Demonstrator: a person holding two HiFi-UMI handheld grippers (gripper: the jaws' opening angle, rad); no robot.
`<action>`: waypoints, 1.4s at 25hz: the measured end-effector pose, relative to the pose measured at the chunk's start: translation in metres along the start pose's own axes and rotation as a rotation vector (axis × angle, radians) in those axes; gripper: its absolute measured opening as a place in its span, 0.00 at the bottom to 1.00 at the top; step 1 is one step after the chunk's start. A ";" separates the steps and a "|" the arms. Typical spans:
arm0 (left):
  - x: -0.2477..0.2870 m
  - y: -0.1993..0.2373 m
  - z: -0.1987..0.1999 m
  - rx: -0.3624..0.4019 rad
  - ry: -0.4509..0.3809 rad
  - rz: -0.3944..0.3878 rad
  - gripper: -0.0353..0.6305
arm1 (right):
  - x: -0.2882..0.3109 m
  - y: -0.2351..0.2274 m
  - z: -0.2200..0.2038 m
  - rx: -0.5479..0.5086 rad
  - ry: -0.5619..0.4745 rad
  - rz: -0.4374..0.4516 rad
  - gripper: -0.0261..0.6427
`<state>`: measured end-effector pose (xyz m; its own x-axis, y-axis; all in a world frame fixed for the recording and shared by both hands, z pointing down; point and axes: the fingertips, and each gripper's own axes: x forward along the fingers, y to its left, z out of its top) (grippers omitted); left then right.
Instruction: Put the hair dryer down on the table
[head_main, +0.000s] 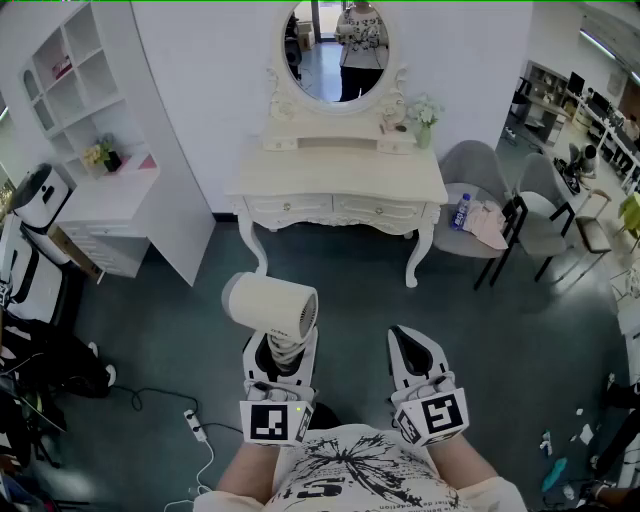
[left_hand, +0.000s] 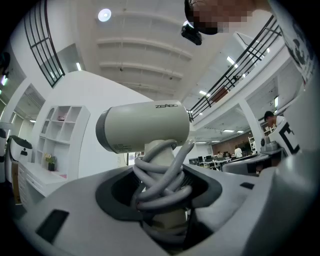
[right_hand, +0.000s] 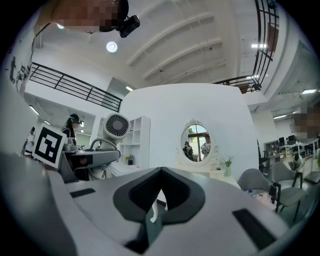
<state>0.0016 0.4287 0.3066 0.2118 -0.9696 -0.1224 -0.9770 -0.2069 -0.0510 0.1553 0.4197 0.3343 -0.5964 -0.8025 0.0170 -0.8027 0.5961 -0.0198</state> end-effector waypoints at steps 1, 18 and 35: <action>-0.001 -0.001 -0.001 0.001 0.001 -0.001 0.42 | -0.001 0.000 0.000 -0.002 -0.002 -0.001 0.07; 0.006 0.002 -0.016 -0.037 0.040 0.006 0.42 | 0.003 -0.006 -0.018 0.048 0.027 -0.003 0.07; 0.120 0.088 -0.060 -0.077 0.076 -0.043 0.42 | 0.139 -0.037 -0.026 0.042 0.019 -0.060 0.07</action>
<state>-0.0605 0.2867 0.3473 0.2540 -0.9661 -0.0465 -0.9667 -0.2552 0.0217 0.1018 0.2870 0.3637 -0.5479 -0.8357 0.0385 -0.8360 0.5453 -0.0603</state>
